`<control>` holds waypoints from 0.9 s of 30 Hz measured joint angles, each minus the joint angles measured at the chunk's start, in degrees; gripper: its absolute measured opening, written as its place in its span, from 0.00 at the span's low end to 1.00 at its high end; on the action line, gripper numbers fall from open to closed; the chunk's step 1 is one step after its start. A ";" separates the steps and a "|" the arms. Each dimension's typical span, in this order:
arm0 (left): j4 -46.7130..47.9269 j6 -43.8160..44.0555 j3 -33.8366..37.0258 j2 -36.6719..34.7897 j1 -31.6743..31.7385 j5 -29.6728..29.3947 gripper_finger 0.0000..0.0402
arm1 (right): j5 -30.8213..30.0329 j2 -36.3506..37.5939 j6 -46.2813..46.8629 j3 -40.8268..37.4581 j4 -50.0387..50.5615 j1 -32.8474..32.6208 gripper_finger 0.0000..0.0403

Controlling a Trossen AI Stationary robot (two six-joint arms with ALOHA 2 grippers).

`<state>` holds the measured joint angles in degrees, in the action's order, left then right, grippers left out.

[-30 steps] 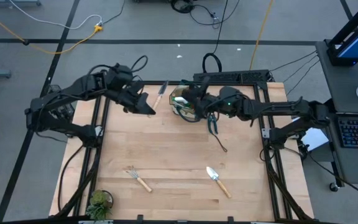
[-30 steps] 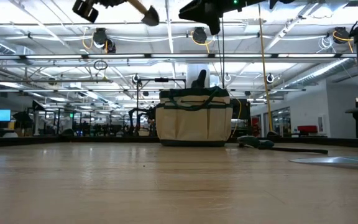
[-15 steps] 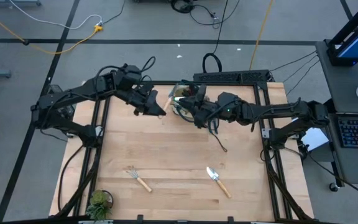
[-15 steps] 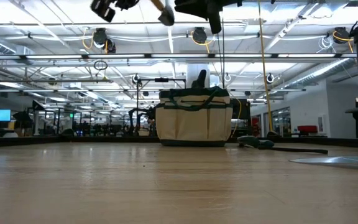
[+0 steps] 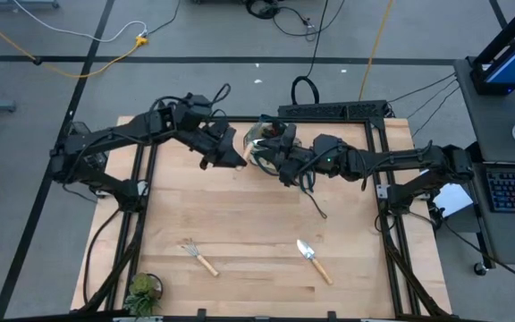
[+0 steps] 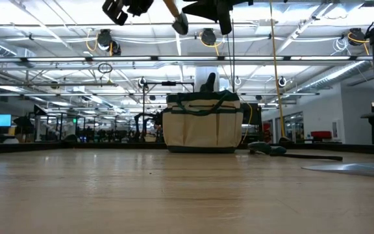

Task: Pick & Place Garden tools in Gardening bag
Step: Put the top brown trowel into the green gardening bag

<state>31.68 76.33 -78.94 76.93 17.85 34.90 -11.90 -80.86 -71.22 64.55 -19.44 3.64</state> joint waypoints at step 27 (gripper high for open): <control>-15.08 8.35 -0.02 7.23 -0.71 2.84 0.17 | -4.57 -0.79 2.10 -0.02 2.41 0.00 0.34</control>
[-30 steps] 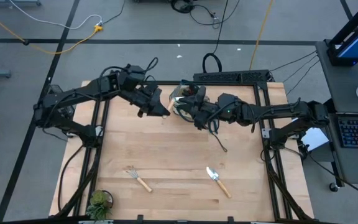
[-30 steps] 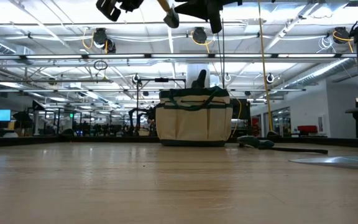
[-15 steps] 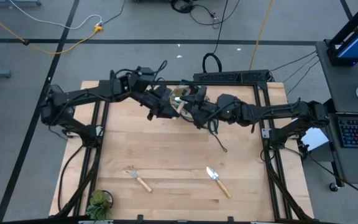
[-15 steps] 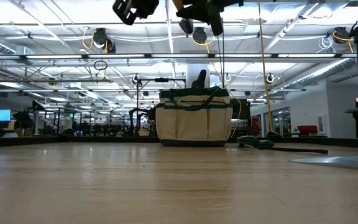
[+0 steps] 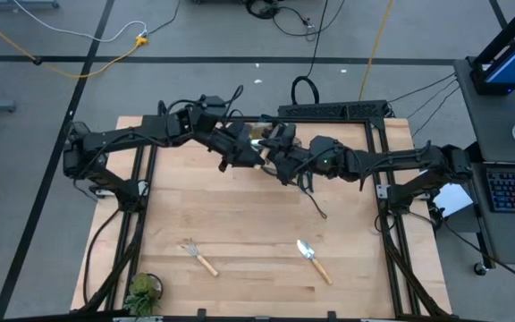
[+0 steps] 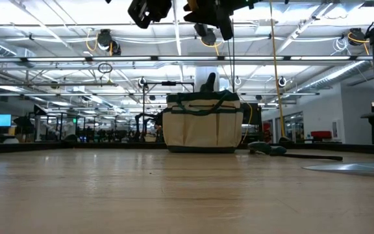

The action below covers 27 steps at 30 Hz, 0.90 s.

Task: Pick & Place Garden tools in Gardening bag
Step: Put the top brown trowel into the green gardening bag

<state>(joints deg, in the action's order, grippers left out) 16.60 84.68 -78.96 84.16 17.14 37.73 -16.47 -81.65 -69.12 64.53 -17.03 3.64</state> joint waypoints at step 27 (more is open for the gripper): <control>0.35 -2.00 0.00 -0.02 2.22 -2.55 0.17 | -4.85 -0.30 3.98 -0.02 -0.45 -0.02 0.15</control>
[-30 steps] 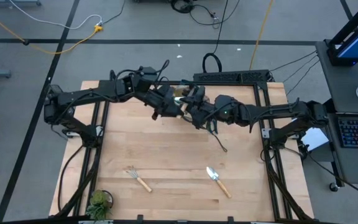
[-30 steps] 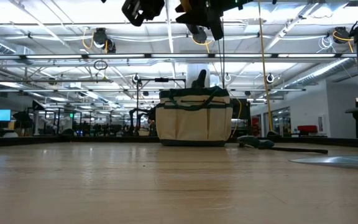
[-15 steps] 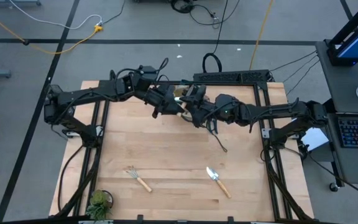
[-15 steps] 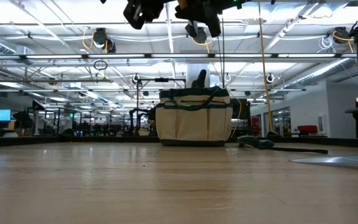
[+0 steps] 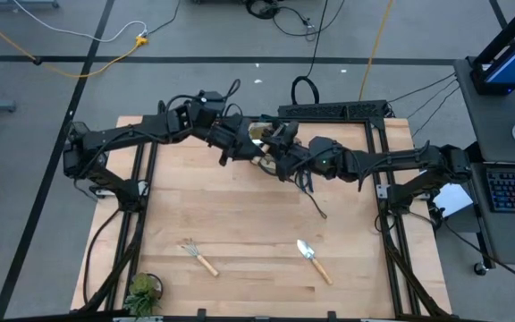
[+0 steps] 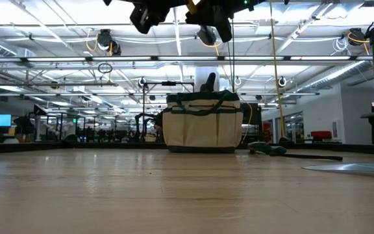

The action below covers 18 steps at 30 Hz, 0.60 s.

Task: Pick & Place Garden tools in Gardening bag
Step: Put the top brown trowel into the green gardening bag

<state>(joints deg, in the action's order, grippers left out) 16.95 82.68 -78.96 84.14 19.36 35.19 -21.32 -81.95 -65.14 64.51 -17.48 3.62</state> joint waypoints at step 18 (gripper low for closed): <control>-0.74 -15.01 0.00 -0.38 4.26 -0.97 0.58 | -2.45 0.00 6.54 0.00 4.18 0.73 0.15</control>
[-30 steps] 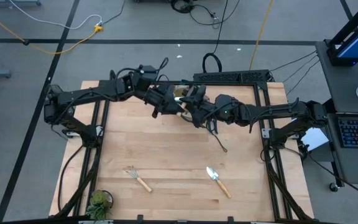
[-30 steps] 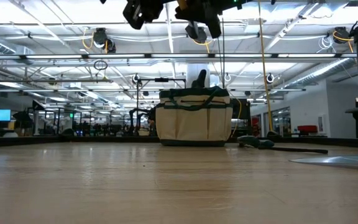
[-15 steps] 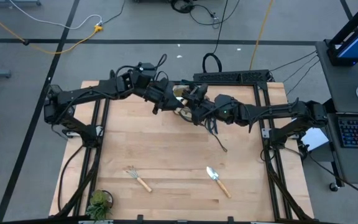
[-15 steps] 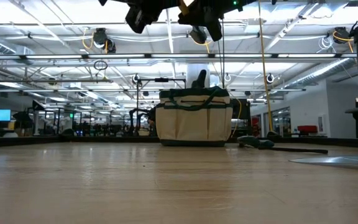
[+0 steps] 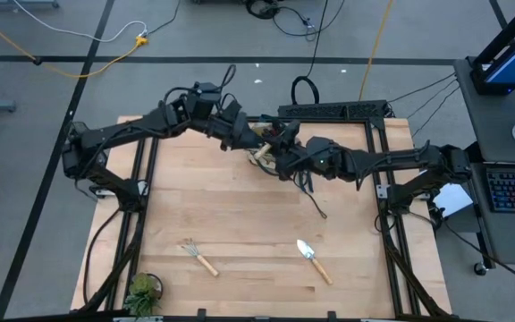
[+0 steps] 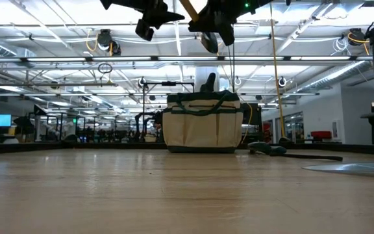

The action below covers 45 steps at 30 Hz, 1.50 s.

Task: Pick & Place Garden tools in Gardening bag
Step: Put the top brown trowel into the green gardening bag

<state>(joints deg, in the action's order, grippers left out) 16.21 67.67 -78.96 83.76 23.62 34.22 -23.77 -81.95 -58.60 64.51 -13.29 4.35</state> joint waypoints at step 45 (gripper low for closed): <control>11.96 -62.76 0.04 -6.84 13.06 -10.56 0.58 | 29.24 0.26 52.77 0.00 -14.30 17.89 0.14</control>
<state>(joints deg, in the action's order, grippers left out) 28.17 4.91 -78.91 76.91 36.68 23.66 5.47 -81.69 -5.83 64.51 -27.59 22.25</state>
